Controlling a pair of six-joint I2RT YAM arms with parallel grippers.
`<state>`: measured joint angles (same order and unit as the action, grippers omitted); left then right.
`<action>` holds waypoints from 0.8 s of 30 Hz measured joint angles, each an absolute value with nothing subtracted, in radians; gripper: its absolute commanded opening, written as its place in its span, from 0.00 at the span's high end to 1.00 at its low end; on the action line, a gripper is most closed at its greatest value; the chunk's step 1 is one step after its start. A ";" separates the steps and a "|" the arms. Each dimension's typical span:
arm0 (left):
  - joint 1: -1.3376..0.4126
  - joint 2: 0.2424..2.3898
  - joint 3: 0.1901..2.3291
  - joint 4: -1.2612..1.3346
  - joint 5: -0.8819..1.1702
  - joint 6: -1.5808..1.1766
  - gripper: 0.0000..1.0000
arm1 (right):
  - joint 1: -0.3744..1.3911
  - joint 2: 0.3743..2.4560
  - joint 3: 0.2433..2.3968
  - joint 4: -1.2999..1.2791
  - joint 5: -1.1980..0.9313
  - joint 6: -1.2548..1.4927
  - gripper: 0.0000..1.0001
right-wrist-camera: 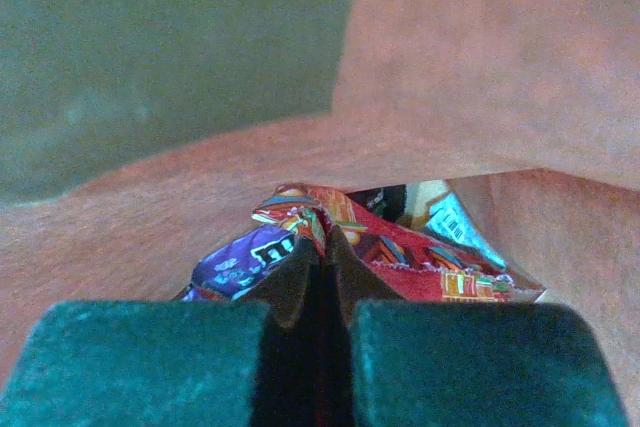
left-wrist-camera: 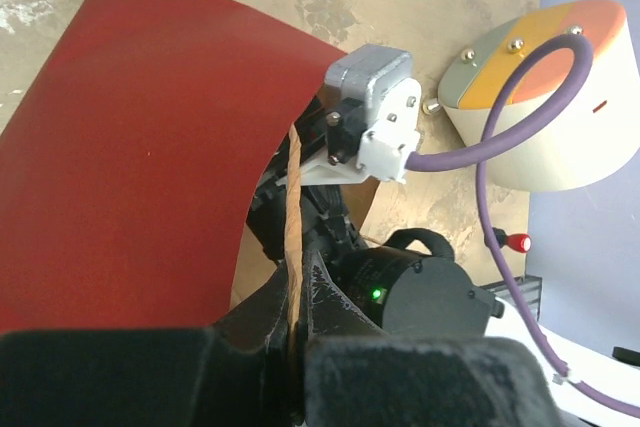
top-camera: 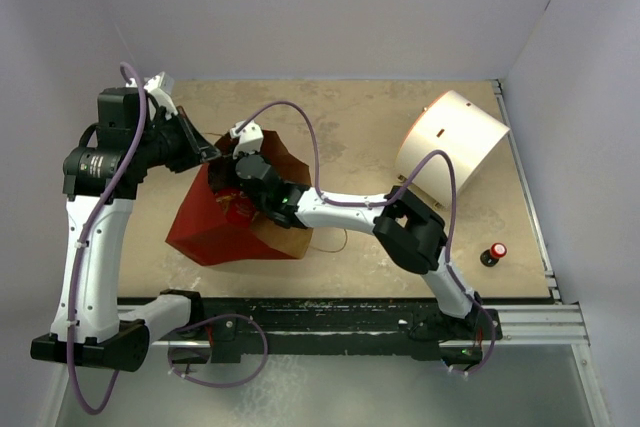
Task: Take the snacks out of the paper bag
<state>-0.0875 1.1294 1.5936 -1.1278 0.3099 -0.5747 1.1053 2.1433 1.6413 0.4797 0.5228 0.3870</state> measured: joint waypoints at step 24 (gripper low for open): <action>-0.088 1.145 1.672 -1.219 0.192 -0.557 1.00 | 1.106 1.922 1.747 0.049 0.432 0.591 1.00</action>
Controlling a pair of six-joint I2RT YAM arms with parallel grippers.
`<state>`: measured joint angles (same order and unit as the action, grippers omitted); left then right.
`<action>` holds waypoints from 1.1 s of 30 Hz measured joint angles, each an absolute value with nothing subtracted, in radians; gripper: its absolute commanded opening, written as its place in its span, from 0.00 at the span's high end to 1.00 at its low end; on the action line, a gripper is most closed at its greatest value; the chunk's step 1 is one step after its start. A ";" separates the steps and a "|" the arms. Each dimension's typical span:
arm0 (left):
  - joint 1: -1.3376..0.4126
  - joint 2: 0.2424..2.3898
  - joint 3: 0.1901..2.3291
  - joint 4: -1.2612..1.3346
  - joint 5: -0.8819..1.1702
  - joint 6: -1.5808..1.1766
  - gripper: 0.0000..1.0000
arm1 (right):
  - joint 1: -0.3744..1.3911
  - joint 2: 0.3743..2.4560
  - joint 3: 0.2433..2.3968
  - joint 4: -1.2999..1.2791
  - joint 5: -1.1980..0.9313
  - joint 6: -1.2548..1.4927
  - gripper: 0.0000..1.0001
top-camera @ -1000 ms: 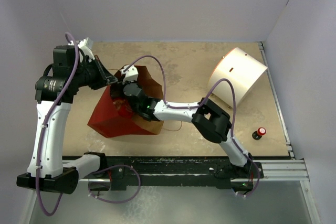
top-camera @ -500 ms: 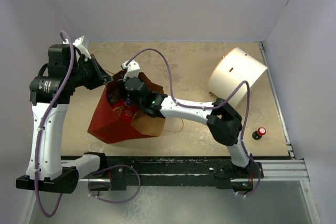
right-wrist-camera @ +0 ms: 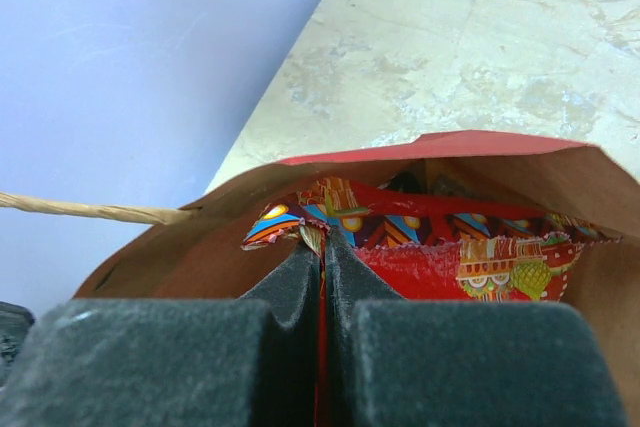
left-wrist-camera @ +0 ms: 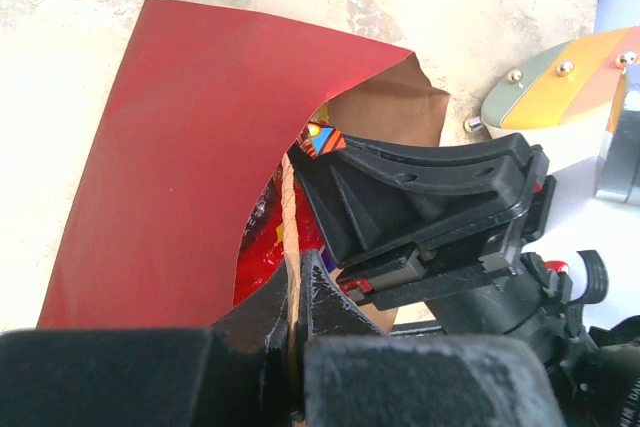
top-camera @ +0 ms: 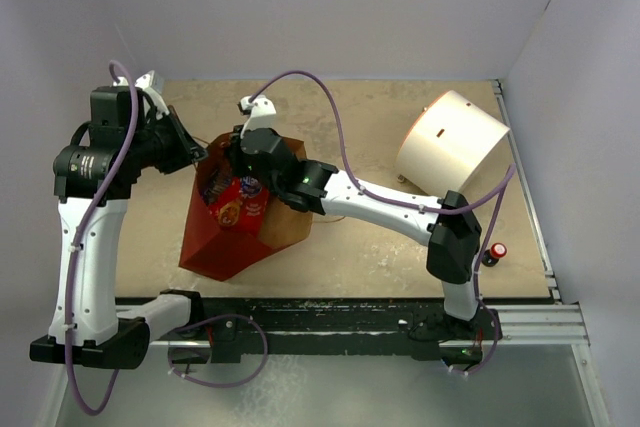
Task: Take the snacks out of the paper bag
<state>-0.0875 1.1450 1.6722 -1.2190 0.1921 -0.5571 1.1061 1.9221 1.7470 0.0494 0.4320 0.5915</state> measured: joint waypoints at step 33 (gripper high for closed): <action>-0.088 1.074 1.699 -1.293 0.046 -0.540 1.00 | 1.118 1.655 2.101 -0.117 0.649 0.232 1.00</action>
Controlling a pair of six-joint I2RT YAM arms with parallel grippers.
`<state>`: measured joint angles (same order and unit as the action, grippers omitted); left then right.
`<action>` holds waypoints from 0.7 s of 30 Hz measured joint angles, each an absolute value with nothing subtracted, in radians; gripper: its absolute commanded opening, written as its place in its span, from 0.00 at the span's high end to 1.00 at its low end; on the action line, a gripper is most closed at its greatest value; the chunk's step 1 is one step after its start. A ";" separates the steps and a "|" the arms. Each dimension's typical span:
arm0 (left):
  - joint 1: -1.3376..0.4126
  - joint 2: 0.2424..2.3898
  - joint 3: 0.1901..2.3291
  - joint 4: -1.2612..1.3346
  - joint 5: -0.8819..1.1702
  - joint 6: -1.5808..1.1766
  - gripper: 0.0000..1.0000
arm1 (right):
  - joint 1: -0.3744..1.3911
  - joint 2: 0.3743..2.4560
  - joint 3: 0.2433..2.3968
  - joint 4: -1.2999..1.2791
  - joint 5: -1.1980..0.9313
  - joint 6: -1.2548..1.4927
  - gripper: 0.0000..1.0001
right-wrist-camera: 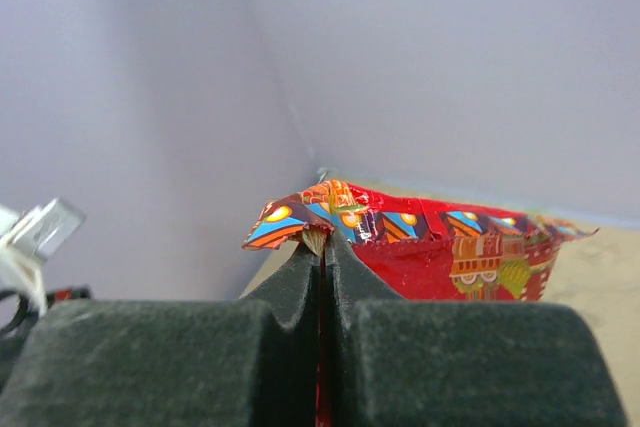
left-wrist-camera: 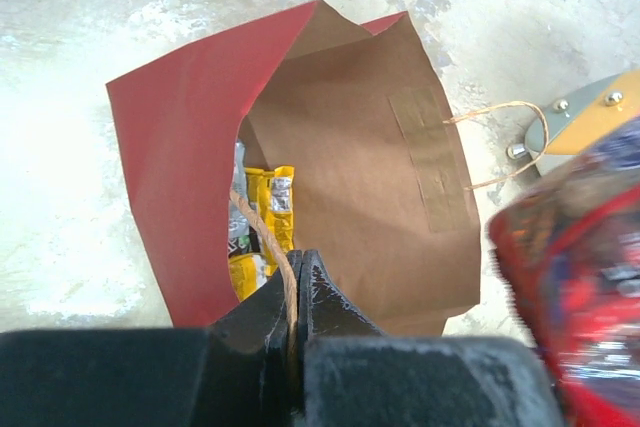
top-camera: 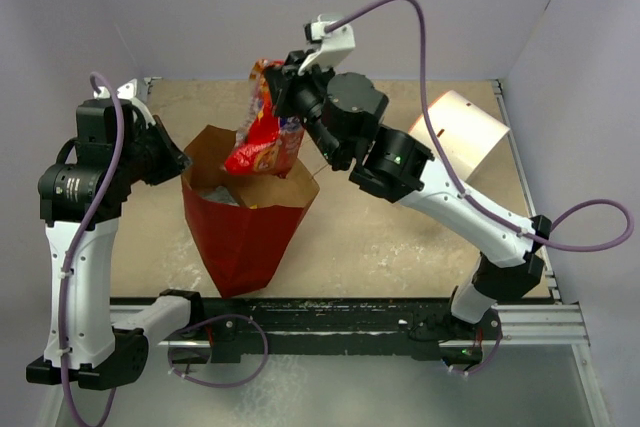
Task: Take the snacks out of the paper bag
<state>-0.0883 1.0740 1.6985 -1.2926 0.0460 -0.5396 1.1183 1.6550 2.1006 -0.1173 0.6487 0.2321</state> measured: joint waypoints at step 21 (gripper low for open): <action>-0.089 1.188 1.874 -1.333 -0.175 -0.385 1.00 | 0.700 1.631 1.781 -0.047 0.708 0.042 1.00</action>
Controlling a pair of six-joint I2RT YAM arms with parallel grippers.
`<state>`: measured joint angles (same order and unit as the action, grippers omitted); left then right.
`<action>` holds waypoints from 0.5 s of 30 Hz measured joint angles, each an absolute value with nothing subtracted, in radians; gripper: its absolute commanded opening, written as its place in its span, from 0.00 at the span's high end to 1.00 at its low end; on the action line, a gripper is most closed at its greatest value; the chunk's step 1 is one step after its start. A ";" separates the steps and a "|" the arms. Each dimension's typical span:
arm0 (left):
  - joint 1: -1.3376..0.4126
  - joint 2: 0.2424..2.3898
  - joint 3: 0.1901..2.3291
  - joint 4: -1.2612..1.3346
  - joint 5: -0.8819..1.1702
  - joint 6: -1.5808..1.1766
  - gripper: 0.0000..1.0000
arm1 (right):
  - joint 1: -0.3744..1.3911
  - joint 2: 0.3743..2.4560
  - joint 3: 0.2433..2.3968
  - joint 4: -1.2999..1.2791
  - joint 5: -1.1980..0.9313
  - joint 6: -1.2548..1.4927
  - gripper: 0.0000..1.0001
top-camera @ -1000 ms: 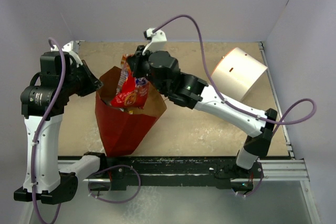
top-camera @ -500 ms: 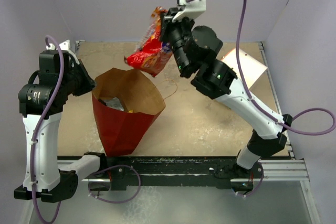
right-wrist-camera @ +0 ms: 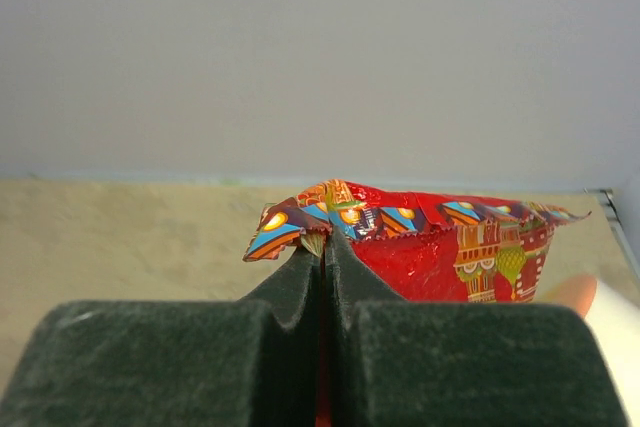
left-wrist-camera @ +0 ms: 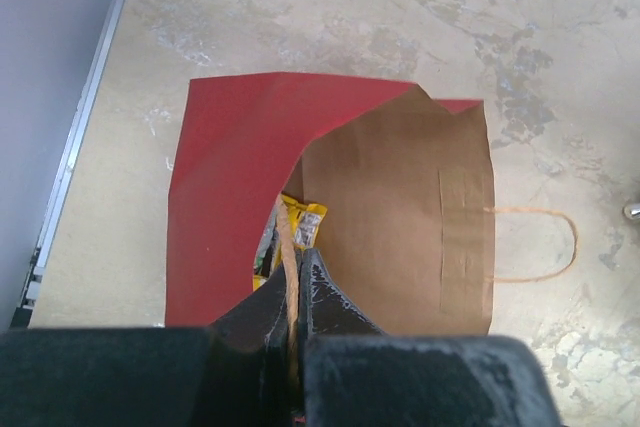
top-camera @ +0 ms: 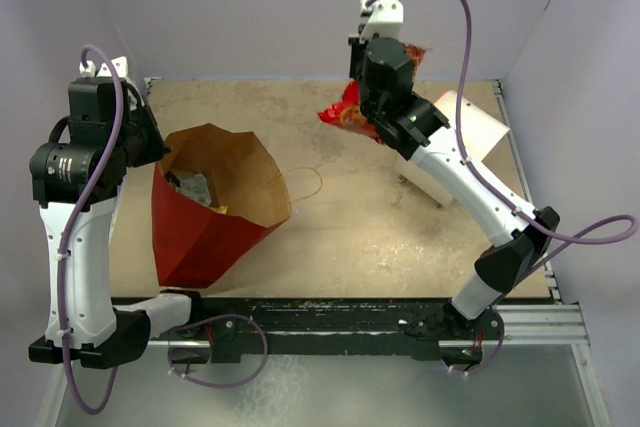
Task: Take the snacks out of the paper bag
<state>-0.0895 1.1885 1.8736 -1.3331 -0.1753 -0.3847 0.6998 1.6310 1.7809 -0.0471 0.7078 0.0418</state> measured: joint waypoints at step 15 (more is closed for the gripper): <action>-0.195 1.181 1.817 -1.318 -0.271 -0.276 1.00 | 0.678 1.630 1.429 -0.075 0.672 0.123 1.00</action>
<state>-0.1951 1.1812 1.8172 -1.3178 -0.2710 -0.2756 0.6785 1.6302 1.4292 -0.0746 0.6720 0.1226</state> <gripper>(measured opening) 0.003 0.005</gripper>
